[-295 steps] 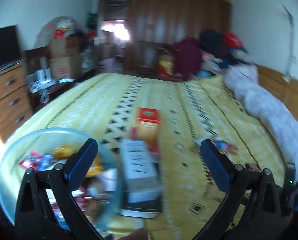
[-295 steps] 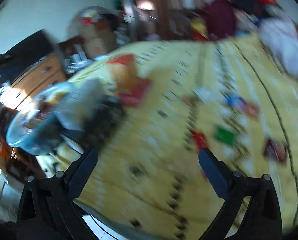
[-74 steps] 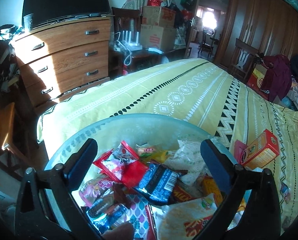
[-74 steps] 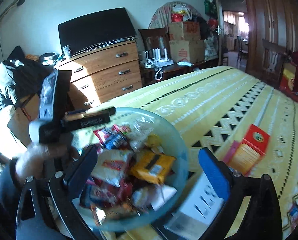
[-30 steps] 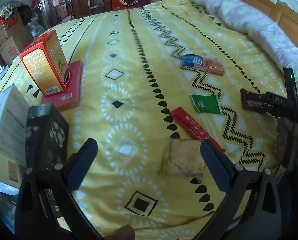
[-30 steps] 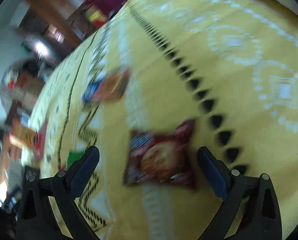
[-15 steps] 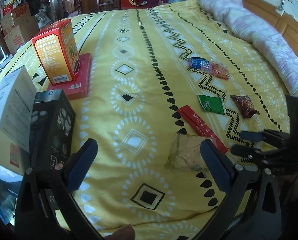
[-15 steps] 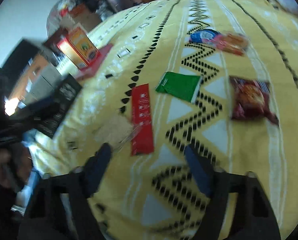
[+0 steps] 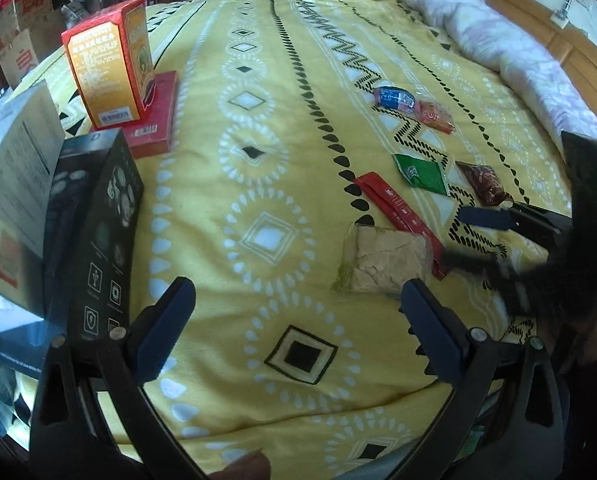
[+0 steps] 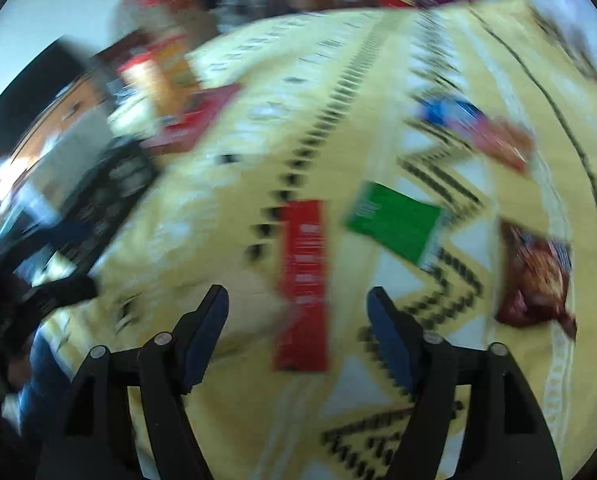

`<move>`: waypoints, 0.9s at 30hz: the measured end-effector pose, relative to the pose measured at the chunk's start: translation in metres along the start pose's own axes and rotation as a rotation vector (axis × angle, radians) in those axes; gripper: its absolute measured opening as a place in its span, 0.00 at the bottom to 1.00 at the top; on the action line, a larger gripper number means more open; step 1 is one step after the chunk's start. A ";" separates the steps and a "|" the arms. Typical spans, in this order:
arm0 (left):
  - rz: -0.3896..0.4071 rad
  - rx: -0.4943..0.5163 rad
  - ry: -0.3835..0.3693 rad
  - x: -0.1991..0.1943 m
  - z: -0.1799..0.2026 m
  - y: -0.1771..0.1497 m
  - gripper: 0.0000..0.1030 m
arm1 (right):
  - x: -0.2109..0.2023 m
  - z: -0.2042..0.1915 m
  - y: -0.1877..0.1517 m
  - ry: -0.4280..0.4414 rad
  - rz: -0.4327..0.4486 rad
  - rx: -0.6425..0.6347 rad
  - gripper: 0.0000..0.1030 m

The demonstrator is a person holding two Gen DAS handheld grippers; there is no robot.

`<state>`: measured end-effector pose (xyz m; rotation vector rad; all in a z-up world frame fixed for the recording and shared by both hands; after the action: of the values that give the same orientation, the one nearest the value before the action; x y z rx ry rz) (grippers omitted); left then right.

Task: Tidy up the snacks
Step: 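Move both tools back over the bed toward the remaining snack packets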

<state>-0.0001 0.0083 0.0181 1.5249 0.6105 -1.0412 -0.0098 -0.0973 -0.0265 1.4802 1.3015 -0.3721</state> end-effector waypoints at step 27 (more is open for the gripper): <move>0.041 0.105 -0.030 0.010 0.025 0.024 1.00 | -0.033 0.011 -0.026 0.003 0.056 0.089 0.19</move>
<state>0.0176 -0.0227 0.0225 1.6032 0.5087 -1.0770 -0.0388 -0.1275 -0.0176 1.5895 1.2570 -0.3951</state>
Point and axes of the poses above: each gripper's, at about its wrist camera, not at the fingertips, and x roughly the way its jaws point, z to its right, y to its top, the point moved 6 cm from there along x, roughly the way its jaws point, and after that the axes turned 11 degrees about x, right-handed, at the moved point
